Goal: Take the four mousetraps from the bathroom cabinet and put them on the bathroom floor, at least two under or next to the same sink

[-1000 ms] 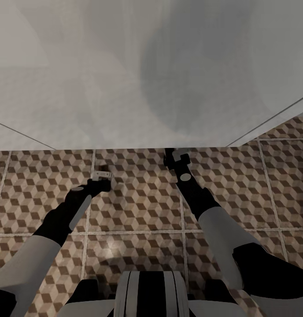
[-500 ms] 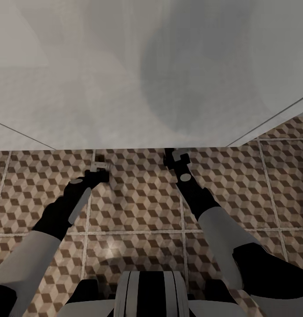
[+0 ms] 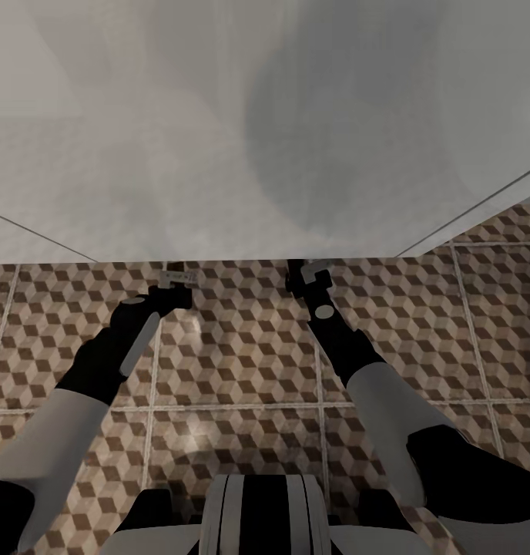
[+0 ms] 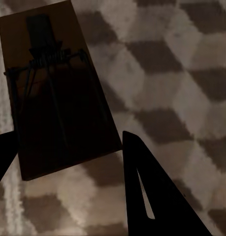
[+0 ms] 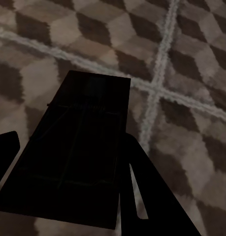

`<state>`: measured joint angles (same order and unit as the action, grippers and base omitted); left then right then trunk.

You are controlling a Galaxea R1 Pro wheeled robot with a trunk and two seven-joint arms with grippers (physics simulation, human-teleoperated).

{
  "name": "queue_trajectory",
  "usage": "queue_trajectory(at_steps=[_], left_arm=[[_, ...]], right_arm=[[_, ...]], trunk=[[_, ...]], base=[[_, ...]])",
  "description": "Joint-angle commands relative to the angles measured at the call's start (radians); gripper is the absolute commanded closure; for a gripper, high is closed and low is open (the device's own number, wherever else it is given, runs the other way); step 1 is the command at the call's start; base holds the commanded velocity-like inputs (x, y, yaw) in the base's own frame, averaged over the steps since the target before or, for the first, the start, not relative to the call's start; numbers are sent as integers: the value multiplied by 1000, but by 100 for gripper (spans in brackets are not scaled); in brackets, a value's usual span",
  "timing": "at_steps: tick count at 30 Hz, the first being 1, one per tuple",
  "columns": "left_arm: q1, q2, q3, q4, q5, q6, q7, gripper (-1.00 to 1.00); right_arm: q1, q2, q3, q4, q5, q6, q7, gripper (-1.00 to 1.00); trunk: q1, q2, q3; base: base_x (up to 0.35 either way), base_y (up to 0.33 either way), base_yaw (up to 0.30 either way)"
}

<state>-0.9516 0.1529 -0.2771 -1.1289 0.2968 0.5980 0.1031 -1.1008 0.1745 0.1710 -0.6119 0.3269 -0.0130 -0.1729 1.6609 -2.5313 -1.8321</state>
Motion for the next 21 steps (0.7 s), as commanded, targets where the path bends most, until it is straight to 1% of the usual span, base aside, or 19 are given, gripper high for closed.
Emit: queue_trajectory(at_steps=[1, 5, 8, 11, 13, 15, 21], left_arm=[[-5, 1, -4, 8, 7, 4, 10, 100], [-40, -1, -4, 92, 7, 4, 10, 100], [-57, -5, -4, 137, 7, 3, 11, 100], [-76, -20, -5, 187, 6, 1, 12, 100], [-83, -31, -4, 202, 6, 1, 12, 100], [-87, -37, -4, 206, 6, 0, 13, 100], [-96, -43, -4, 209, 5, 0, 48, 100]], right_arm=[[-1, 0, 2, 1, 8, -1, -7, 100], [-1, 0, 3, 1, 8, -2, -7, 100], [-1, 0, 3, 1, 8, -2, -7, 100], [-1, 0, 3, 1, 9, -2, -7, 100], [-1, 0, 3, 1, 9, -2, -7, 100], [-1, 0, 4, 1, 9, -2, -7, 100], [-1, 0, 4, 1, 9, -2, -7, 100]], trunk=[[0, 0, 0], [0, 0, 0], [0, 0, 0], [0, 0, 0], [0, 0, 0], [0, 0, 0], [0, 0, 0]], base=[[0, 0, 0], [0, 0, 0], [0, 0, 0], [0, 0, 0], [0, 0, 0], [0, 0, 0], [0, 0, 0]])
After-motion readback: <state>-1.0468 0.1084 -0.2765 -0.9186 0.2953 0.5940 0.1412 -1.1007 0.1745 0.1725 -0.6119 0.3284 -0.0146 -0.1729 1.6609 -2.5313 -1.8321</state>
